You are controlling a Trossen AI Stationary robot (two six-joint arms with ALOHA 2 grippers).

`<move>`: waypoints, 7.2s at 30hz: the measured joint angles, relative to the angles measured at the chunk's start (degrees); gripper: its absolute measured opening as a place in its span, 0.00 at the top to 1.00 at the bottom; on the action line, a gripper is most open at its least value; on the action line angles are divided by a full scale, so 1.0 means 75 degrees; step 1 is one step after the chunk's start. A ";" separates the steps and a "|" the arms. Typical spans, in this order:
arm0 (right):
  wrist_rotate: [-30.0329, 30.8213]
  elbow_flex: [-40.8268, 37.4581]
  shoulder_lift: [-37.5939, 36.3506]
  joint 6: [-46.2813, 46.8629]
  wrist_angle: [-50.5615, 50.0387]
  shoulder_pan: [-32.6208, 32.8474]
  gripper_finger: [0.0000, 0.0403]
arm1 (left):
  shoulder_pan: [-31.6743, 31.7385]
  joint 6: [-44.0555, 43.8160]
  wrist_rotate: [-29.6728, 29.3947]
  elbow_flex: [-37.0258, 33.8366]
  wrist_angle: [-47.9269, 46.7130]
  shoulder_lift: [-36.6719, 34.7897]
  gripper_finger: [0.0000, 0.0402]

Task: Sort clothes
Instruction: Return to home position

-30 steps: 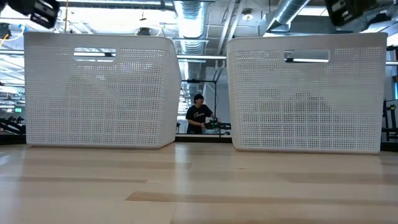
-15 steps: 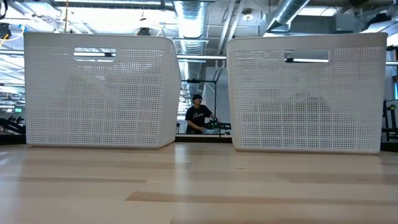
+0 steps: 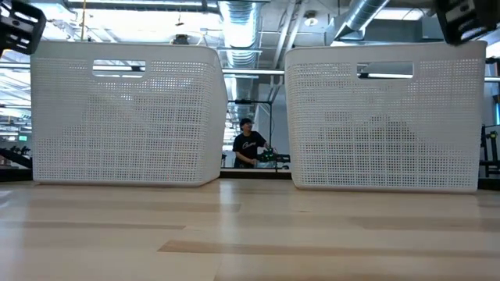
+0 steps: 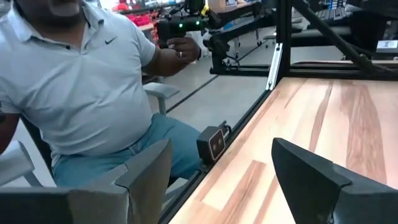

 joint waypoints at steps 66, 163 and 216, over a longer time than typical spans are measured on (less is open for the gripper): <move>-0.0035 -0.2611 -0.0024 -0.1416 0.2211 -0.1442 0.28 | -0.0200 -0.0873 -0.4218 -0.0203 -0.1442 0.0001 0.61; -0.0804 -0.2608 -0.8893 -0.0702 -0.6290 -0.1818 0.28 | -0.0422 0.1445 -0.5599 -0.0203 -0.1252 -0.0002 0.61; -0.0801 -0.2608 -0.8891 -0.0700 -0.6294 -0.1817 0.28 | -0.0425 0.1444 -0.5597 -0.0203 -0.1253 -0.0002 0.61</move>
